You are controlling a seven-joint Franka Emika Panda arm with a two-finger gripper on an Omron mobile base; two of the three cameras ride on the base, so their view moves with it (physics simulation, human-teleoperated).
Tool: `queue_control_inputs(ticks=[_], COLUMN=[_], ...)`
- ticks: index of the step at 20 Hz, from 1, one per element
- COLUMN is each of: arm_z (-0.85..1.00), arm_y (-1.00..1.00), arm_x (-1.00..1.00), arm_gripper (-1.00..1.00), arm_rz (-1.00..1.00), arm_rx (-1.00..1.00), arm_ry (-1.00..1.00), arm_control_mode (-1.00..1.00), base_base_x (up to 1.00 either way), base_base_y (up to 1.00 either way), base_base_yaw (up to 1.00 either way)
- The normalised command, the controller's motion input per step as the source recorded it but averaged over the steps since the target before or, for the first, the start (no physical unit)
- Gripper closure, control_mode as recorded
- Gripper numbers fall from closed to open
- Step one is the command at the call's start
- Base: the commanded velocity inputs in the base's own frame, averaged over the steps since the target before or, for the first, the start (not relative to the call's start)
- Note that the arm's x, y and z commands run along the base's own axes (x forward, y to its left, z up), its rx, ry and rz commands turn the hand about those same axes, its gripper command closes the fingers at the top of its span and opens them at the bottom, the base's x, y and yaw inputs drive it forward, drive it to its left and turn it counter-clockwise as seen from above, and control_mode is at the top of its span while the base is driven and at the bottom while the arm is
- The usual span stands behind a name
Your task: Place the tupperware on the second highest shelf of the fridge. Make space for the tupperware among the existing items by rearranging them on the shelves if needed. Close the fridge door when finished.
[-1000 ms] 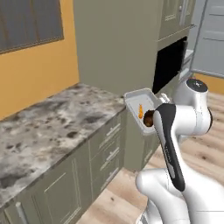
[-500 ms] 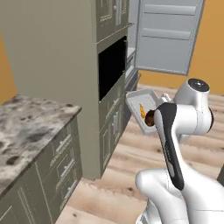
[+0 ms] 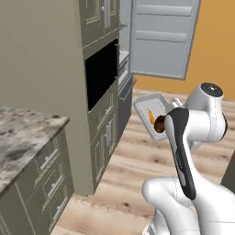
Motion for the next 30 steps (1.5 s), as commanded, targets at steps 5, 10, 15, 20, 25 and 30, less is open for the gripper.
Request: queue_control_inputs(ticks=[5,10,15,20,25,30], arm_z=[0.00,0.00,0.00,0.00,0.00,0.00], arm_y=[0.00,0.00,0.00,0.00,0.00,0.00], arm_x=[0.00,0.00,0.00,0.00,0.00,0.00], arm_gripper=[1.00,1.00,1.00,1.00,1.00,1.00], arm_rz=[0.00,0.00,0.00,0.00,0.00,0.00], arm_rx=[0.00,0.00,0.00,0.00,0.00,0.00], arm_ry=[0.00,0.00,0.00,0.00,0.00,0.00], arm_control_mode=[1.00,1.00,1.00,1.00,1.00,1.00], base_base_x=[0.77,0.66,0.63,0.71,0.70,0.70], base_base_y=[-0.65,-0.36,-0.30,-0.37,-0.41,-0.46], base_base_yaw=[-0.35,-0.35,-0.29,-0.23,-0.20,-0.16])
